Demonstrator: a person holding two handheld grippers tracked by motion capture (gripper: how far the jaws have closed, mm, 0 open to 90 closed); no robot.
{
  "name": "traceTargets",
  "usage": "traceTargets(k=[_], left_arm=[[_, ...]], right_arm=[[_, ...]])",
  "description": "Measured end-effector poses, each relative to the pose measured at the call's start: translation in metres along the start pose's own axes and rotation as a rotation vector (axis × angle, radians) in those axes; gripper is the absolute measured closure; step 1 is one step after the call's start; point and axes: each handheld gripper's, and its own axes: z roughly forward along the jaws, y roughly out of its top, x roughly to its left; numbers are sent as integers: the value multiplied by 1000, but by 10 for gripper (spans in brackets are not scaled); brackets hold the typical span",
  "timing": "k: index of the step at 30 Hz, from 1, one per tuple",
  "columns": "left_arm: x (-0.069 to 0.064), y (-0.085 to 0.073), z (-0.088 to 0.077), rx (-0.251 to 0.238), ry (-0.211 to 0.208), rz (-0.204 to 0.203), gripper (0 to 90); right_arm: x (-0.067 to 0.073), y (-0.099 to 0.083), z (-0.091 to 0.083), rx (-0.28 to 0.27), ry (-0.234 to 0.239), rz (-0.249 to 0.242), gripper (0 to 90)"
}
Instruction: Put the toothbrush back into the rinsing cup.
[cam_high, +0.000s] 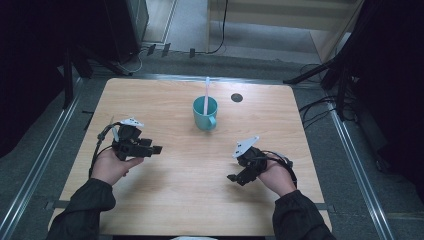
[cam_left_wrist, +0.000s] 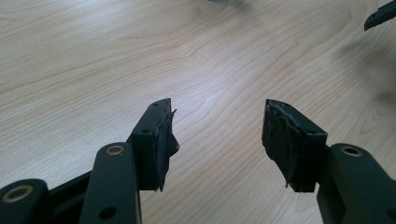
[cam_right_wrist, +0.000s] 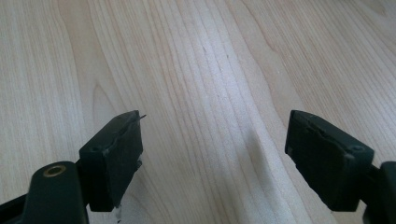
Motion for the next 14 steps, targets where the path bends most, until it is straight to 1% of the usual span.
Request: traceTargets(k=[7,9,12,14], left_arm=[[2,-1,-1,-4,3,-9,427],[3,-4,-2,-7,9,-13,427],[4,-5,-2,-4,13,-13,431],[4,-5,-4,-13,15,-11,431]], right_arm=[[-1,0,1,0,3,-2,190],[-1,0,0,0,-4,0,189],[-2,-1,0,1,-3,6,189],[-2,0,1,1,-1,2,189]])
